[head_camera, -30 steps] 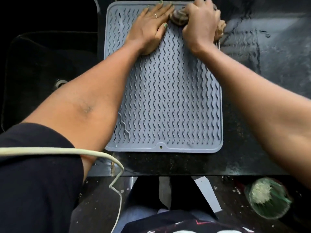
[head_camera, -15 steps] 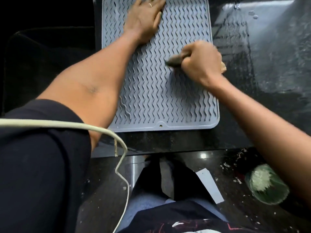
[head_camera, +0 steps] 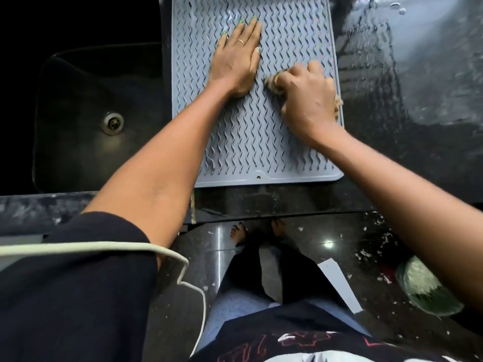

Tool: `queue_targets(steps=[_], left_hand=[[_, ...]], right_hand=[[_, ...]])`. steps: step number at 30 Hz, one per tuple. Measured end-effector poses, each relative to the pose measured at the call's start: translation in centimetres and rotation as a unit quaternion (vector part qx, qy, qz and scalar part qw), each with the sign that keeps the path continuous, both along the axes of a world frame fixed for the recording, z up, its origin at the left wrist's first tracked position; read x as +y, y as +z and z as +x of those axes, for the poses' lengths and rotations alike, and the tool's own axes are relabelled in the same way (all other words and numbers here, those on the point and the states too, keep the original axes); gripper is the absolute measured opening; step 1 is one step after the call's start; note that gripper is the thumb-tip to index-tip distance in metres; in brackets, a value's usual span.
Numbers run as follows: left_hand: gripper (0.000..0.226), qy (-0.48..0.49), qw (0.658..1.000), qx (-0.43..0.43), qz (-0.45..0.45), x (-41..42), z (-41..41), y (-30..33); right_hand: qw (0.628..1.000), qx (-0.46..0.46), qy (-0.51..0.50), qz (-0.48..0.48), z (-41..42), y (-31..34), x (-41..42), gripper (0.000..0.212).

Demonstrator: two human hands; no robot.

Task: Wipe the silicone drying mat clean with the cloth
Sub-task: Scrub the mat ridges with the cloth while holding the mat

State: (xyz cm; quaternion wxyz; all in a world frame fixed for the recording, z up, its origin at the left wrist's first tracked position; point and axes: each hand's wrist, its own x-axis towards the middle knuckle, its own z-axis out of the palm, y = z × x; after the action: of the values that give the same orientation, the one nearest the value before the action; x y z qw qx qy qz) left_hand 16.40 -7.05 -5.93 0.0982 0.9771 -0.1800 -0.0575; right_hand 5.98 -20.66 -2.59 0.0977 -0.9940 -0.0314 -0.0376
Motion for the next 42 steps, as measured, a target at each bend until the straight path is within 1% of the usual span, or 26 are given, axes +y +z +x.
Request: queue_targets(steps=[2,4,7,9,11,12,13,14,15,16,19,20,22,29,34,35,36,37,38,39,40,41,42], left_hand=[[0.054,0.003,1.0,-0.001,0.0,-0.1,-0.1,0.1],[0.053,0.007,1.0,0.0,0.0,0.0,-0.2,0.1],[0.054,0.009,1.0,0.006,0.013,-0.2,-0.6,0.3],[0.054,0.014,0.999,0.02,0.024,-0.4,-0.9,0.7],[0.055,0.013,0.999,0.034,0.027,-0.3,-2.0,1.0],[0.055,0.008,0.999,0.041,0.024,-0.2,-2.8,1.0],[0.056,0.004,0.999,0.044,0.022,0.0,-3.7,1.0],[0.056,0.002,0.999,0.044,0.022,0.2,-4.7,0.8],[0.056,-0.001,0.999,0.038,0.022,0.5,-5.4,0.7],[0.056,-0.003,0.999,0.03,0.023,0.6,-6.1,0.6],[0.055,0.003,0.999,0.021,0.025,0.7,-6.9,0.7],[0.056,0.006,0.999,0.024,0.024,0.6,-6.9,0.6],[0.056,0.012,0.999,0.02,0.021,0.6,-7.0,0.5],[0.055,0.02,0.999,0.022,0.016,0.5,-7.2,0.7],[0.056,0.015,1.0,0.017,0.009,0.5,-7.3,0.5],[0.056,0.014,1.0,0.016,0.008,0.5,-7.3,0.5],[0.056,0.015,1.0,0.016,0.005,0.6,-7.1,0.5],[0.056,0.021,1.0,0.015,-0.004,0.6,-7.1,0.5],[0.055,0.032,0.999,0.011,-0.021,0.5,-6.9,0.5],[0.053,0.049,0.998,0.004,-0.045,0.4,-6.7,0.6],[0.05,0.069,0.995,-0.008,-0.07,0.3,-6.5,0.7],[0.047,0.09,0.992,-0.024,-0.087,0.2,-6.0,0.8],[0.044,0.112,0.988,-0.041,-0.094,0.2,-5.5,0.9]], right_hand=[[1.0,0.008,0.008,0.004,-3.5,0.3,-0.1,0.034],[1.0,0.019,0.015,-0.012,-6.6,0.7,0.2,0.03],[0.997,0.062,0.035,-0.026,-9.0,2.0,0.5,0.024],[0.993,0.119,0.025,0.007,-8.3,3.4,0.2,0.022],[0.98,0.175,-0.035,0.087,-6.0,5.3,-0.1,0.02],[0.973,0.172,-0.074,0.133,-4.5,5.8,-0.3,0.02],[0.972,0.139,-0.104,0.155,-2.9,5.7,-0.4,0.02],[0.978,0.092,-0.112,0.147,-1.6,5.3,-0.3,0.023],[0.986,0.06,-0.103,0.12,-0.6,4.6,0.1,0.03],[0.991,0.053,-0.079,0.094,0.0,3.8,0.5,0.034],[0.998,0.063,-0.004,-0.002,-0.3,1.3,1.2,0.035],[0.999,0.047,0.001,-0.022,-0.9,0.7,1.1,0.036],[0.999,0.017,0.009,-0.025,-2.6,0.3,0.9,0.034],[0.996,0.045,0.074,0.005,-12.3,1.1,0.3,0.028],[0.992,0.084,0.088,0.011,-13.3,2.1,0.2,0.026],[0.991,0.098,0.088,0.024,-12.8,2.3,0.0,0.026],[0.987,0.13,0.076,0.055,-12.0,2.8,-0.2,0.025],[0.975,0.184,0.045,0.12,-11.0,3.4,-0.5,0.023],[0.943,0.248,0.001,0.221,-9.9,4.2,-0.8,0.02],[0.897,0.29,-0.045,0.331,-8.7,4.9,-1.0,0.017],[0.863,0.291,-0.082,0.405,-7.5,5.3,-1.4,0.015],[0.852,0.266,-0.105,0.439,-6.2,5.4,-1.6,0.018],[0.849,0.24,-0.12,0.455,-4.9,5.5,-1.9,0.024]])
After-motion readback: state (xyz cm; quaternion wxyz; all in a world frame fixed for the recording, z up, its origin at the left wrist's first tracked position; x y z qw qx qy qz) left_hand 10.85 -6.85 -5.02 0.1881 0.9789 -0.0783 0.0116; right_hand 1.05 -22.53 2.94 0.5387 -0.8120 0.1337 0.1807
